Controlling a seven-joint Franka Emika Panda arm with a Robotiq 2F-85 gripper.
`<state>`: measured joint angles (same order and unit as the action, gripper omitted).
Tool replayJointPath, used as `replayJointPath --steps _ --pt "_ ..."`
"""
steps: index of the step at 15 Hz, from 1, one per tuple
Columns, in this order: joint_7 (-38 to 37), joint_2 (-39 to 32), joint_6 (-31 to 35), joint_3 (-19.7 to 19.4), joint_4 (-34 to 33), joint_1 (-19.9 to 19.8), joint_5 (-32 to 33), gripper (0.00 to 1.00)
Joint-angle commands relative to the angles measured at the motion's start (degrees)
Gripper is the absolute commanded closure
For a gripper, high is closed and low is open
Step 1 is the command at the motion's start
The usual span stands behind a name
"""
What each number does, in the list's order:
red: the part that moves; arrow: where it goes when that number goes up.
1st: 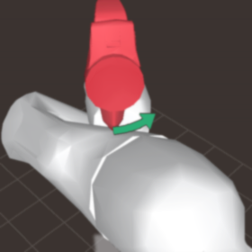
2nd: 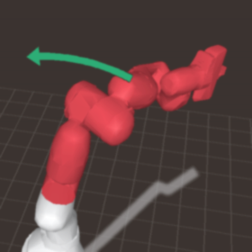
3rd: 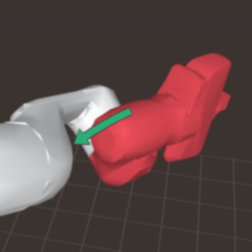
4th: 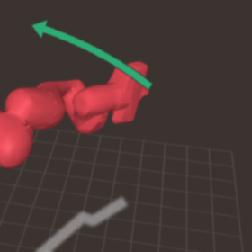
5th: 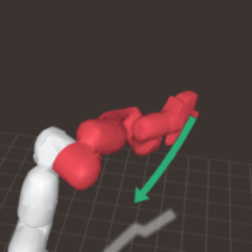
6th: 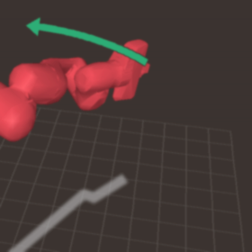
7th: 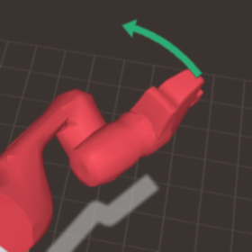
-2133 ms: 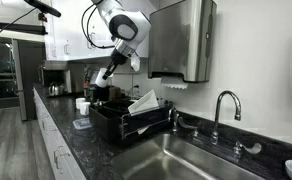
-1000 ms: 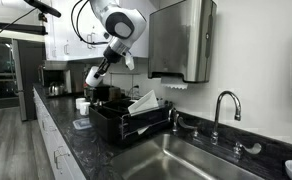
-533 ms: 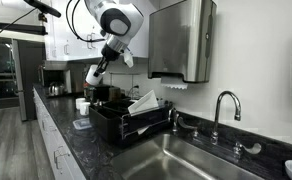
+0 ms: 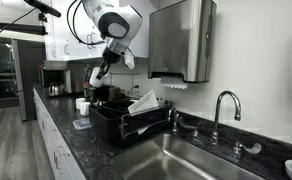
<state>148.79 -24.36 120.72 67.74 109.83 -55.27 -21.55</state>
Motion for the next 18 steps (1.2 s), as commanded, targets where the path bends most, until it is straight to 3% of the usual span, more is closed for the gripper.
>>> replayJointPath --steps 1,18 --pt "0.40 -0.84 2.61 0.19 -0.24 0.50 2.07 1.00" --pt "-0.06 -2.89 4.60 -5.22 -6.20 7.89 6.50 1.00"
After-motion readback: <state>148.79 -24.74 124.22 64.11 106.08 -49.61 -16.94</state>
